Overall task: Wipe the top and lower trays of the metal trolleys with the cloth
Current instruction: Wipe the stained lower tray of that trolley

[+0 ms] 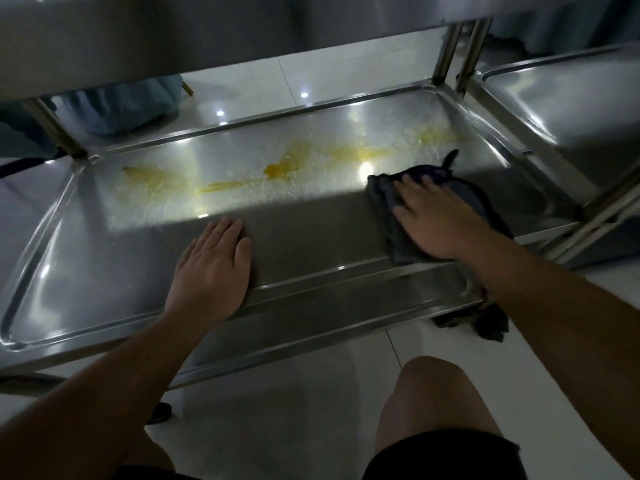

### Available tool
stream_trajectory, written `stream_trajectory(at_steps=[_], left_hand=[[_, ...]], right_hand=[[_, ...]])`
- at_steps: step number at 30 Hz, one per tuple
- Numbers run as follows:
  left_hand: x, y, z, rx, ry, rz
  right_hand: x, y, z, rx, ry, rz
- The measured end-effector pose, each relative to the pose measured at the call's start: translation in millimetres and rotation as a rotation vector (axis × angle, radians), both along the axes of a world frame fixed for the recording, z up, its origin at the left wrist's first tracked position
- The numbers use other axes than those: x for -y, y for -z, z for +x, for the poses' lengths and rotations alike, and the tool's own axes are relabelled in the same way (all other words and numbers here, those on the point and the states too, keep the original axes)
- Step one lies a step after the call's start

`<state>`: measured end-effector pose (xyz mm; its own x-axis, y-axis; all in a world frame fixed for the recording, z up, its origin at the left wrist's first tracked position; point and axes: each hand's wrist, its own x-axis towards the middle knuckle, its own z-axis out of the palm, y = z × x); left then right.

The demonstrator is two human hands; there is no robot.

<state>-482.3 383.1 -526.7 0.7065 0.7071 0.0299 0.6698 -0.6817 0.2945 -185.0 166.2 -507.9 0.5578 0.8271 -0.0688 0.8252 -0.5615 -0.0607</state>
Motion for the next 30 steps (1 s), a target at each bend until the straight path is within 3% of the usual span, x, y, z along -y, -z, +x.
stream_trajectory(at_steps=[2,5,10,14,17,21,26,30], left_hand=[[-0.7,0.3,-0.3,-0.005,-0.008,0.004],[0.8,0.5,0.7,-0.011,-0.010,0.023],[0.0,2.9,1.1,-0.008,-0.011,0.023],[-1.8,6.9,2.2,-0.016,-0.009,0.021],[-2.0,7.5,2.2,-0.014,-0.009,0.005],[-1.7,6.5,0.7,-0.010,-0.005,-0.006],[-2.2,5.9,0.7,0.004,0.004,-0.017],[-1.5,5.5,1.4,0.013,0.012,-0.021]], right_hand=[[23.8,-6.0,30.6,0.070,0.176,-0.005],[61.1,-8.1,68.3,0.023,0.471,-0.093],[69.4,-0.5,29.8,0.031,0.734,-0.045],[42.3,-5.5,-58.4,0.096,0.680,0.183],[4.4,0.4,-134.9,0.123,0.442,0.172],[-39.8,11.3,-199.0,-0.022,0.104,0.257],[-26.5,8.6,-155.1,0.012,-0.016,0.276],[19.5,0.9,-78.2,0.022,0.238,0.332]])
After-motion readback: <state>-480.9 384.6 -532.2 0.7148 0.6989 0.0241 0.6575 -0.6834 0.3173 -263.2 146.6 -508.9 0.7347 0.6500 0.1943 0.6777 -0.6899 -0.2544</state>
